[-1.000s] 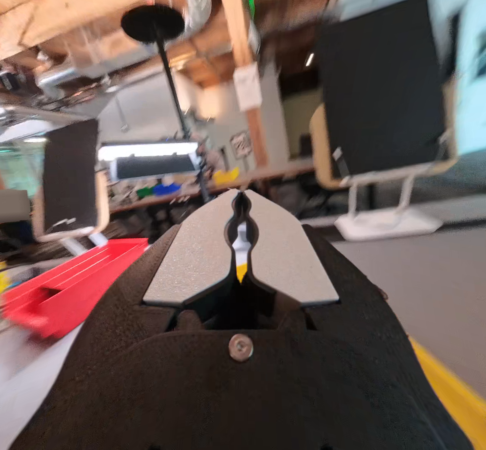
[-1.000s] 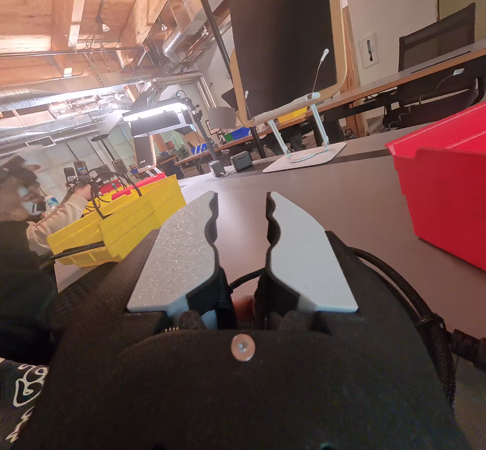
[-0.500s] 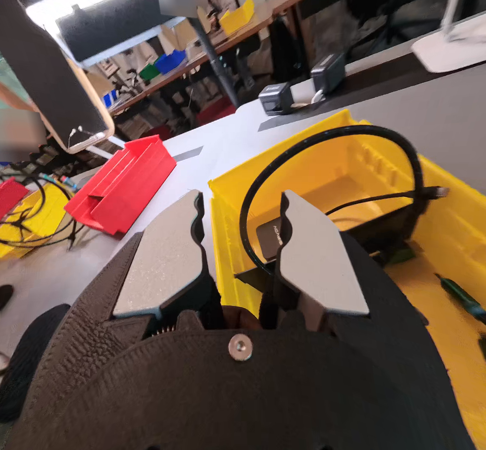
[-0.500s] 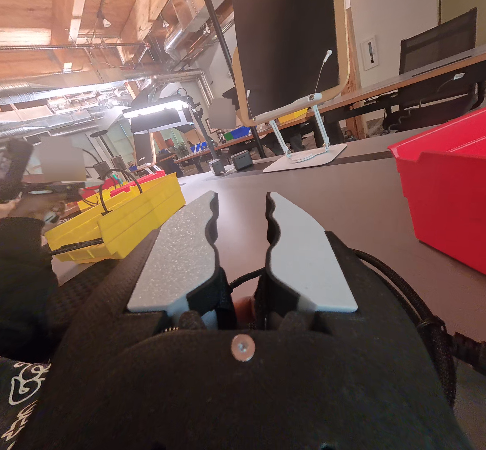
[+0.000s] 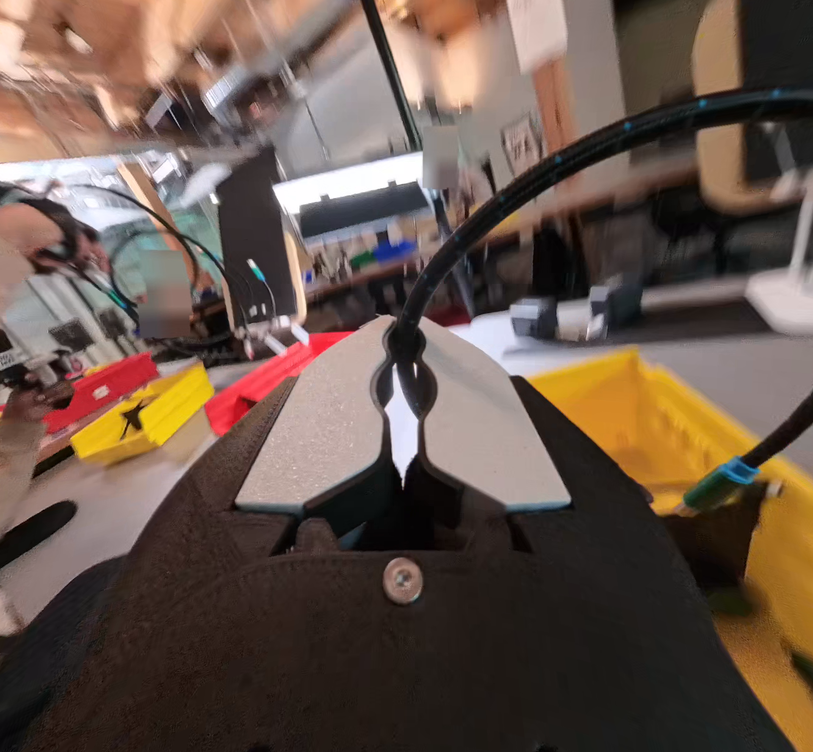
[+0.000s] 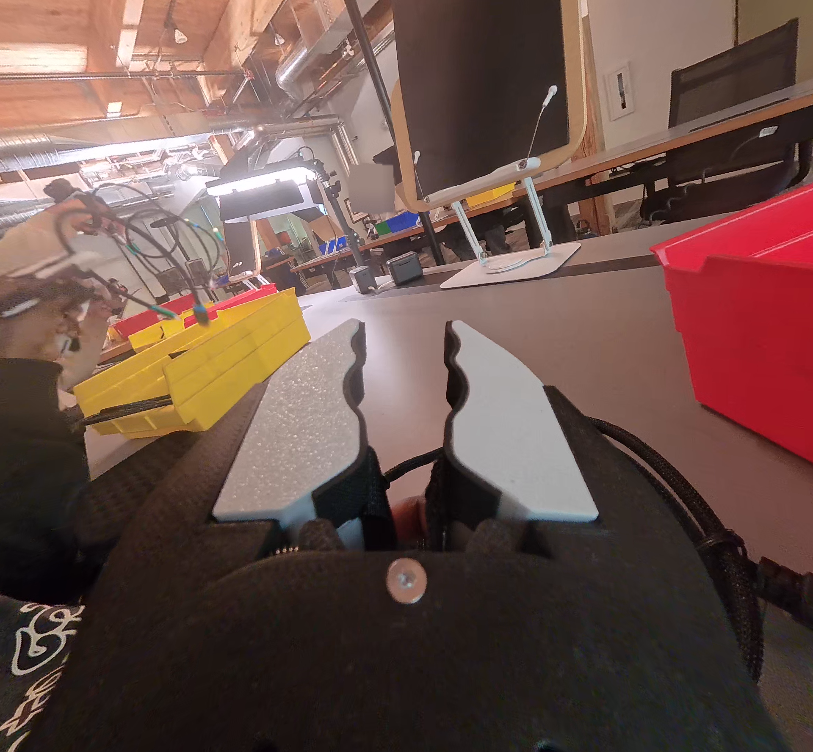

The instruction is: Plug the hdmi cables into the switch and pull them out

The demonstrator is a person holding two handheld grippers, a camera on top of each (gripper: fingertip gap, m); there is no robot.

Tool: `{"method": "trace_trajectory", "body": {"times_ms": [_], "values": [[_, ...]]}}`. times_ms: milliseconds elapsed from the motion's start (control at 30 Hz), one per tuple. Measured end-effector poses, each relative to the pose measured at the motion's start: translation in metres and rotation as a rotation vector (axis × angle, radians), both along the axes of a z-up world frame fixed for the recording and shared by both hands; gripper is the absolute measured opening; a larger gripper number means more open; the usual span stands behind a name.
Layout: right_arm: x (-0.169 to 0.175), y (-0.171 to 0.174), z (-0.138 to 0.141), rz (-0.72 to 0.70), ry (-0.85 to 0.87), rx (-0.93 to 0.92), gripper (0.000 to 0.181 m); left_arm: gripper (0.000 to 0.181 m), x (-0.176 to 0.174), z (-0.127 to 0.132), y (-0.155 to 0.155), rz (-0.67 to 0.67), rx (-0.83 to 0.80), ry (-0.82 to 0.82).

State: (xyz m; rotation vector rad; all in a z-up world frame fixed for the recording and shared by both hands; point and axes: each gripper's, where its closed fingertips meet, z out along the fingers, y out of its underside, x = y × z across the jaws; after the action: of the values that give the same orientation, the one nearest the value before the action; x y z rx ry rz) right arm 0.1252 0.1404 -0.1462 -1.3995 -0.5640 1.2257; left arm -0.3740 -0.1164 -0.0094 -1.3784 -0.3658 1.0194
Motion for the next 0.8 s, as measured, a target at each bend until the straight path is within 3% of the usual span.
{"method": "trace_trajectory", "body": {"times_ms": [100, 267, 467, 633, 800], "values": [[-0.001, 0.0, 0.0, -0.003, -0.008, 0.006, 0.035, 0.004, 0.035, 0.038, -0.013, -0.2, 0.286, 0.048], [-0.005, -0.006, 0.0, -0.009, -0.051, 0.063, 0.035, 0.003, 0.101, 0.075, -0.006, -0.678, 0.715, -0.018], [-0.013, -0.024, 0.005, 0.001, -0.109, 0.223, 0.042, 0.0, 0.178, 0.083, 0.018, -1.099, 1.068, -0.235], [-0.016, -0.047, 0.023, -0.121, -0.093, 0.545, 0.063, 0.0, 0.229, 0.067, 0.053, -1.287, 1.083, -0.452], [-0.036, -0.104, 0.035, -0.2, -0.136, 0.989, 0.076, 0.0, 0.261, 0.051, 0.078, -1.375, 1.031, -0.584]]}}
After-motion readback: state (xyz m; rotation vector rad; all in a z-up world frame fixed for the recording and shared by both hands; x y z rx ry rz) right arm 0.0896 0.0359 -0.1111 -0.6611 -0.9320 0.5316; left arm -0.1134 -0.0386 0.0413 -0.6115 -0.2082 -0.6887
